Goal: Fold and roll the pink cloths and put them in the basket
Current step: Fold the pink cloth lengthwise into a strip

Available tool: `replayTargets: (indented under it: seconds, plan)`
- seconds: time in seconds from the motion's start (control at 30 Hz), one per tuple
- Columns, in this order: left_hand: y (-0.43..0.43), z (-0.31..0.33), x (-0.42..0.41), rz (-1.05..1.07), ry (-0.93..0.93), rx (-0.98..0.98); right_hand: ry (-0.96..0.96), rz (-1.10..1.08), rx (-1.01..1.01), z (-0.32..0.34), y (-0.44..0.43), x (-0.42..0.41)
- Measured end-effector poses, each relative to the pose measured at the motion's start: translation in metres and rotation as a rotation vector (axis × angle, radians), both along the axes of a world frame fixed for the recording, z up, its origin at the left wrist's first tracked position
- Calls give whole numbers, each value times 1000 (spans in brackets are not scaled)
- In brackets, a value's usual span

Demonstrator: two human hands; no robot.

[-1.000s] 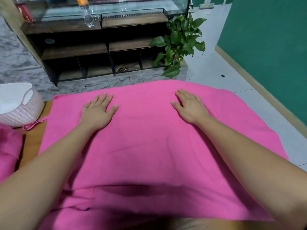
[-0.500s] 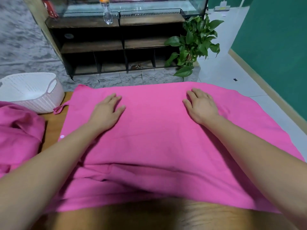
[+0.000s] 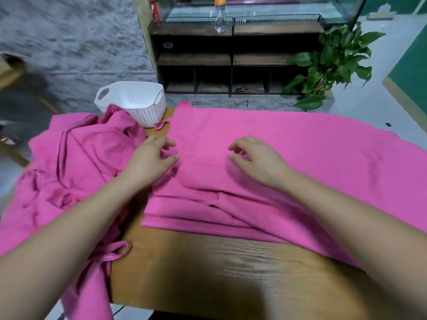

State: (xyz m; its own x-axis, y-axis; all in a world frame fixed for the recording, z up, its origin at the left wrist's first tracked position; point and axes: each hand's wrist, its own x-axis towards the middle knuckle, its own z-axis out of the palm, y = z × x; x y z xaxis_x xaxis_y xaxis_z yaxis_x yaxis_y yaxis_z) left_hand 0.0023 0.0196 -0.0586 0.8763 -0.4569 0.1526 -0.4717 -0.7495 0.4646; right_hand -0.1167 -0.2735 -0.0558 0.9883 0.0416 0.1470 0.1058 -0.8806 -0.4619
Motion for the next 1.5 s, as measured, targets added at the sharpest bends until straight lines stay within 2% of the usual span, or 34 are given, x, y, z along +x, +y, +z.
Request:
replayTargets:
  seconds: [0.23,0.33,0.47,0.57,0.67,0.77,0.87,0.97,1.07,1.23,1.3,1.37,1.5]
  plan:
    - [49,6,-50,88,170,11,48,173,25,-4,82,-14]
    - [57,2,-66,122,211,10,80,177,43,-13,100,-23]
    - [61,0,-70,127,280,107,70,139,34,-20,108,-31]
    - [62,1,-68,95,259,150,60,134,14,-22,109,-31]
    - [62,-3,-66,58,255,59,58,158,-10,-22,113,-31]
    - [59,-3,-69,73,320,-202,41,132,29,-23,117,-28]
    - [53,5,-77,80,494,-496,24,87,84,-21,118,-20]
    - [49,10,-79,49,556,-666,1,26,143,-12,113,-9]
    - [48,12,-78,-8,498,-578,-7,-35,241,-1,106,3]
    - [55,7,-80,13,456,-266,13,-3,296,10,97,13]
    - [57,6,-83,38,476,-315,25,3,298,11,95,15]
    - [59,8,-87,56,552,-469,28,-8,279,9,91,18]
    - [66,9,-100,29,639,-576,87,-29,56,-1,68,33]
